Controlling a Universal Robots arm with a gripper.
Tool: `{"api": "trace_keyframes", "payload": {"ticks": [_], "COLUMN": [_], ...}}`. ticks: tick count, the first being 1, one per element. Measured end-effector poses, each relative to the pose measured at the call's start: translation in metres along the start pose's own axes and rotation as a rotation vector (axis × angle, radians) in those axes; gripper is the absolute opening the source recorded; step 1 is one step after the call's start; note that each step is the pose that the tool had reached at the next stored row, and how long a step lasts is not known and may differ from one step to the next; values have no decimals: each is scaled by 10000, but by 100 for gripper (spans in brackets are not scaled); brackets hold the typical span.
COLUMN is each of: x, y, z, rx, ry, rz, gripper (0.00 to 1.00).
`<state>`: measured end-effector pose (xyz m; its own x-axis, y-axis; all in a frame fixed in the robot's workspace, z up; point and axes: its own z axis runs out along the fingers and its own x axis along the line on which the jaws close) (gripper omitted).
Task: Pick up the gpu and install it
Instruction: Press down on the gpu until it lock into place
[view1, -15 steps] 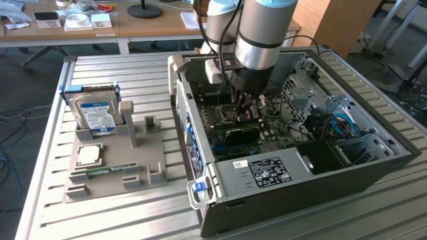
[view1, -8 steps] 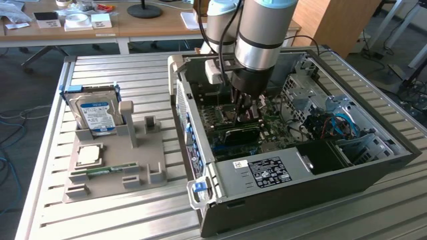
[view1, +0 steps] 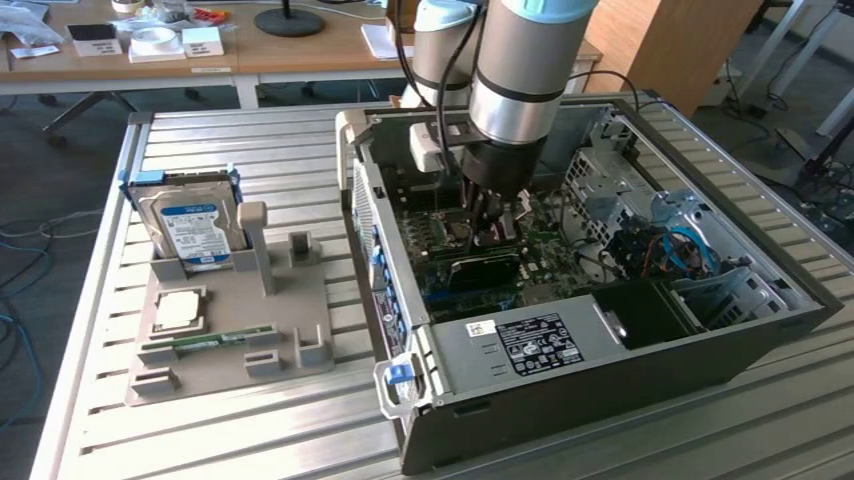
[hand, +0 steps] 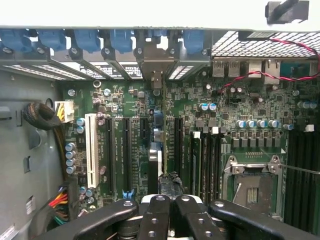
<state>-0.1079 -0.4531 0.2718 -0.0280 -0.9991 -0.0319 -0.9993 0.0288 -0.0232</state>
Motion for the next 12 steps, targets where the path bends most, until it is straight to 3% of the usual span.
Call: {"api": "trace_keyframes", "payload": {"ticks": [12], "x": [8], "y": [5], "z": [48], "rx": [-4], "ry": [5], "rz": [0], "gripper": [11]}}
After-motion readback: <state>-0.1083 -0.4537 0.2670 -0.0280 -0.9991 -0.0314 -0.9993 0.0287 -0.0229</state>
